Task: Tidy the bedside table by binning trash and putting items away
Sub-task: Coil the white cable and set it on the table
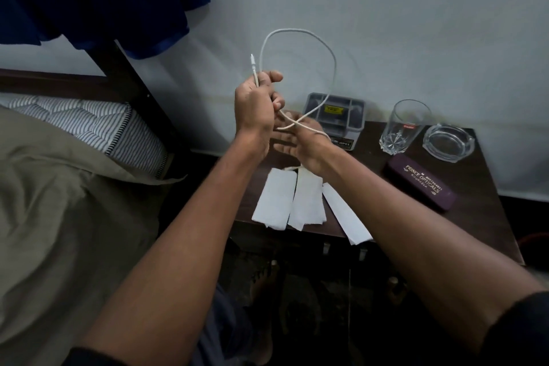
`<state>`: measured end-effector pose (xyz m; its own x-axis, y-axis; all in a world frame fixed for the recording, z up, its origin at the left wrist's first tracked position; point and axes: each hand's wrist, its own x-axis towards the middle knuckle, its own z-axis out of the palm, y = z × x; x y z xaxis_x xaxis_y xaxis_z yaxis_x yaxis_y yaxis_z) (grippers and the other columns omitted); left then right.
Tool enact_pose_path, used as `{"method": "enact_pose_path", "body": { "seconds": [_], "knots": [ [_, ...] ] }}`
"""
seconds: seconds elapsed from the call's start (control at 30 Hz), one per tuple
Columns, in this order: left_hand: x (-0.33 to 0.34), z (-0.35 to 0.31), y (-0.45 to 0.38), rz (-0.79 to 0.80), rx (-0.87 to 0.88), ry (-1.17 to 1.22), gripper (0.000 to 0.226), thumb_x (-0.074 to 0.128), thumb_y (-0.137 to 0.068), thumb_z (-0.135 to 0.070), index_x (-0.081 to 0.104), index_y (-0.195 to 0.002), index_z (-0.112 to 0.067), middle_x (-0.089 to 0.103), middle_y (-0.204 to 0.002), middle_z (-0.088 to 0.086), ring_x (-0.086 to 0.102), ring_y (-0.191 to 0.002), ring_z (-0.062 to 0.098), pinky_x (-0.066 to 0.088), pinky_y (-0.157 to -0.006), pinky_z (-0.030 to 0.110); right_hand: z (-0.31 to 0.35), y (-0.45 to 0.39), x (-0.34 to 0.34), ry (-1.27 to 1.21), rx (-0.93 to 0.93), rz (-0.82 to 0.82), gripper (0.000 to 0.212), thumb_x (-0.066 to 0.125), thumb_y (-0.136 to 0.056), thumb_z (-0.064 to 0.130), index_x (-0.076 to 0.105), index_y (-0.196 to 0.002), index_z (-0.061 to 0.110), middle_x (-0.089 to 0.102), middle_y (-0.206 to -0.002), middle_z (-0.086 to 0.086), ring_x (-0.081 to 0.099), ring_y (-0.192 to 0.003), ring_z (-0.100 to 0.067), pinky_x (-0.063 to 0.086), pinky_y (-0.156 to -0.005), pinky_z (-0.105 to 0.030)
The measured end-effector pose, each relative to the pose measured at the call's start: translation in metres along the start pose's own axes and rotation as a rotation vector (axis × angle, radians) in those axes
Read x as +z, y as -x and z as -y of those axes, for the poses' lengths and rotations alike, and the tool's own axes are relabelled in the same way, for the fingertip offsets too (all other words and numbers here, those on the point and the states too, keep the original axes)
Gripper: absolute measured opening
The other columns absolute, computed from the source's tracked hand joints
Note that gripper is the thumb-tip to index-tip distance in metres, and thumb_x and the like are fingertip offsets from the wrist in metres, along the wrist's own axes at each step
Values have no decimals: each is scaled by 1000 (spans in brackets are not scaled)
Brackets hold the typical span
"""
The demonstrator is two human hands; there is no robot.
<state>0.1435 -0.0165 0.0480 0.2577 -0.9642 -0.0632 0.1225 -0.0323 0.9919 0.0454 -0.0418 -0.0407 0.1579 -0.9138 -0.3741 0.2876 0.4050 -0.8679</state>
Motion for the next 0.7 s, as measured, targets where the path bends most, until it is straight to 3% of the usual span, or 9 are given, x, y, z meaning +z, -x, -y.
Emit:
{"method": "enact_pose_path", "body": {
  "seconds": [0.07,0.17,0.37,0.47,0.6,0.7],
  "knots": [
    [-9,5,-8,-90,62,-207,38,39,-112,-20,66,-84,-20,45,-45,-8,41,-36,6,33,-42,19,7,1,-7,-17,-28,16,30,57,-106,5,64,-134,11,77,-127,-15,76,-101,-27,60,-76,-34],
    [-23,10,-17,-143,129,-435,41,40,-105,-27,70,-77,-28,53,-39,-10,53,-46,13,44,-60,31,25,8,-15,-48,-106,47,48,50,-99,-14,66,-131,17,80,-121,-6,77,-96,-20,61,-74,-30],
    [-36,14,-20,-132,178,-441,39,34,-106,-36,65,-82,-32,55,-44,-10,56,-52,14,49,-65,40,60,18,-43,-140,-136,185,62,47,-90,-26,62,-137,12,76,-127,-11,75,-108,-24,62,-83,-30],
    [-40,11,-20,-236,225,-503,38,36,-107,-35,64,-81,-31,58,-51,-8,63,-59,20,53,-69,41,62,24,-54,-103,-165,217,68,46,-87,-30,61,-140,9,75,-128,-13,71,-113,-27,59,-94,-36],
    [-51,1,-10,-234,240,-933,33,42,-107,-26,74,-101,-24,70,-89,0,67,-92,28,41,-73,35,66,46,-66,-133,-194,397,66,46,-82,-26,68,-128,14,66,-145,-11,63,-125,-27,48,-110,-50],
    [-59,1,-8,38,153,-1279,28,51,-100,-26,79,-101,-29,76,-109,5,69,-107,34,46,-83,37,68,70,-70,-123,-120,556,42,56,-81,-21,75,-94,14,64,-148,-16,56,-137,-31,52,-101,-43]
  ]
}}
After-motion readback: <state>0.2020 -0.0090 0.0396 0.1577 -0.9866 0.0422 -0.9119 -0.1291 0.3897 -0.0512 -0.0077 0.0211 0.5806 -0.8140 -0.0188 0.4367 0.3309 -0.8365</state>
